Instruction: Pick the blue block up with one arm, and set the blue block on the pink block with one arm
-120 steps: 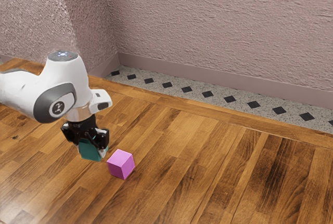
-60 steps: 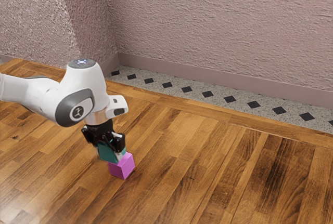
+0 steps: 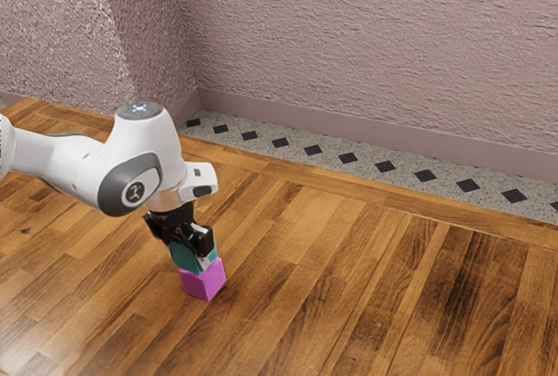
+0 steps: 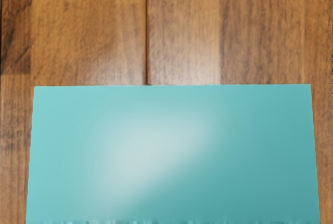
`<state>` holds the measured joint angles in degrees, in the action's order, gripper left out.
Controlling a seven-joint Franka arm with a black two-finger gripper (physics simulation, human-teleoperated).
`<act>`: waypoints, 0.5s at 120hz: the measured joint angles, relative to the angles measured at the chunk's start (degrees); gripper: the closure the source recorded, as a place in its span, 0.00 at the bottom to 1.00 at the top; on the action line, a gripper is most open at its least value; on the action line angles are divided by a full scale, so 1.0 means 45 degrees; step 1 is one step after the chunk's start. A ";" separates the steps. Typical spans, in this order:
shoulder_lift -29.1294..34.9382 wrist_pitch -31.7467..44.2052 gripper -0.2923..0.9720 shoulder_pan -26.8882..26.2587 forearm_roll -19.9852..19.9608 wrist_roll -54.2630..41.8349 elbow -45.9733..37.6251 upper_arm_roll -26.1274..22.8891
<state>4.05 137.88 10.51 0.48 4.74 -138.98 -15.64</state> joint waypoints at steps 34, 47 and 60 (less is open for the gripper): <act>-0.0153 0.0073 0.42 -0.0003 -0.0145 -0.0565 0.0166 0.0000; -0.0079 0.0077 0.35 0.0004 -0.0238 -0.0791 0.0202 0.0000; 0.1183 0.0007 0.30 -0.0052 -0.0099 -0.0976 0.0452 -0.0017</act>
<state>9.38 137.91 10.27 0.04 0.35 -136.94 -15.72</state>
